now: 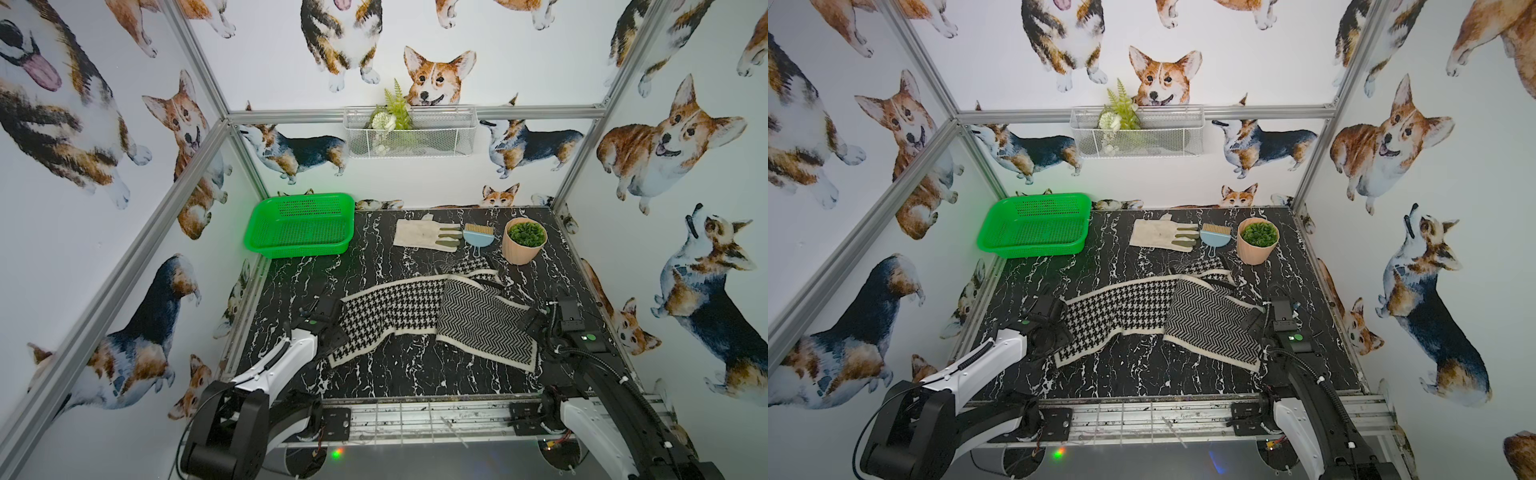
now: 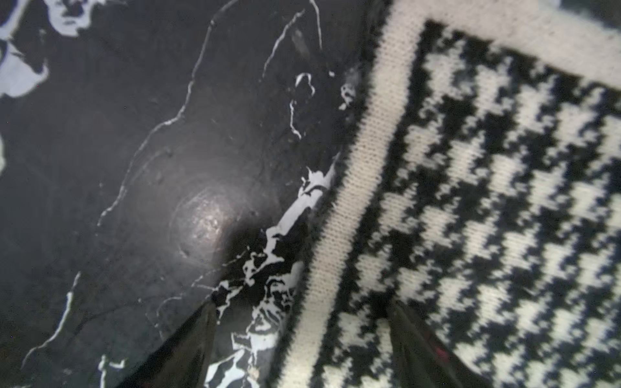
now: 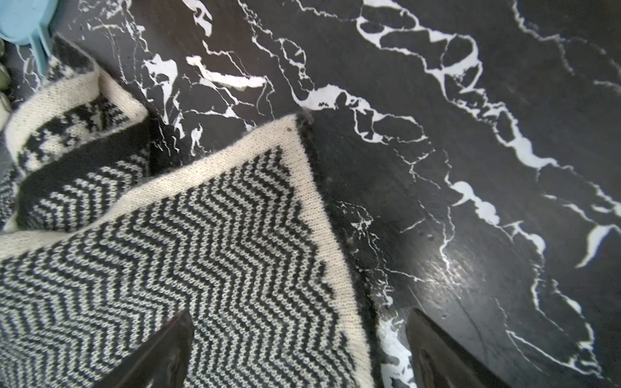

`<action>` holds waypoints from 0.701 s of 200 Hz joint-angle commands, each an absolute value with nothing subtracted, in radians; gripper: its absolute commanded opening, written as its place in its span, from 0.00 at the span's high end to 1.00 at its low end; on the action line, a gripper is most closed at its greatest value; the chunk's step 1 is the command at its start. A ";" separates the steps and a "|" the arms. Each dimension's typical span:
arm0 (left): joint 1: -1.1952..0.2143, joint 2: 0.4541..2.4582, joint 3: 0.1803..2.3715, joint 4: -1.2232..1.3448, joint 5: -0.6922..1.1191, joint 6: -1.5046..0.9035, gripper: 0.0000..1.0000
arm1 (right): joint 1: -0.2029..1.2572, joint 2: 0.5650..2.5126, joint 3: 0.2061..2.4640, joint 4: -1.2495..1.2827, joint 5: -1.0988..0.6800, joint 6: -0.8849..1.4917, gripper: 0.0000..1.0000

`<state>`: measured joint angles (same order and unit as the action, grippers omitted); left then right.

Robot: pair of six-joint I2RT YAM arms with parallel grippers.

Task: Roll up the scarf and place it into the basket
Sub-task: Flatten out the scarf at the center of the board.

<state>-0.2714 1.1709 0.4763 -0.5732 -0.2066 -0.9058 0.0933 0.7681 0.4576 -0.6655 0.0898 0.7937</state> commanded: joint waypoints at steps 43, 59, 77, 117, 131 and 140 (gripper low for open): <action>-0.265 1.116 0.396 -0.425 -0.073 -0.910 0.81 | 0.084 0.826 0.460 -0.724 0.112 0.832 0.00; -0.262 1.083 0.401 -0.433 -0.073 -0.899 0.97 | 0.065 0.870 0.463 -0.726 0.091 0.822 0.00; -0.250 1.063 0.409 -0.437 -0.044 -0.886 1.00 | 0.047 0.920 0.464 -0.717 0.078 0.816 0.00; -0.238 1.060 0.431 -0.424 0.008 -0.868 1.00 | 0.041 1.012 0.496 -0.724 0.075 0.816 0.05; -0.230 1.062 0.433 -0.421 0.006 -0.861 1.00 | 0.041 1.033 0.507 -0.729 0.076 0.812 0.12; -0.216 1.062 0.431 -0.419 0.017 -0.855 1.00 | 0.040 1.047 0.511 -0.731 0.077 0.808 0.15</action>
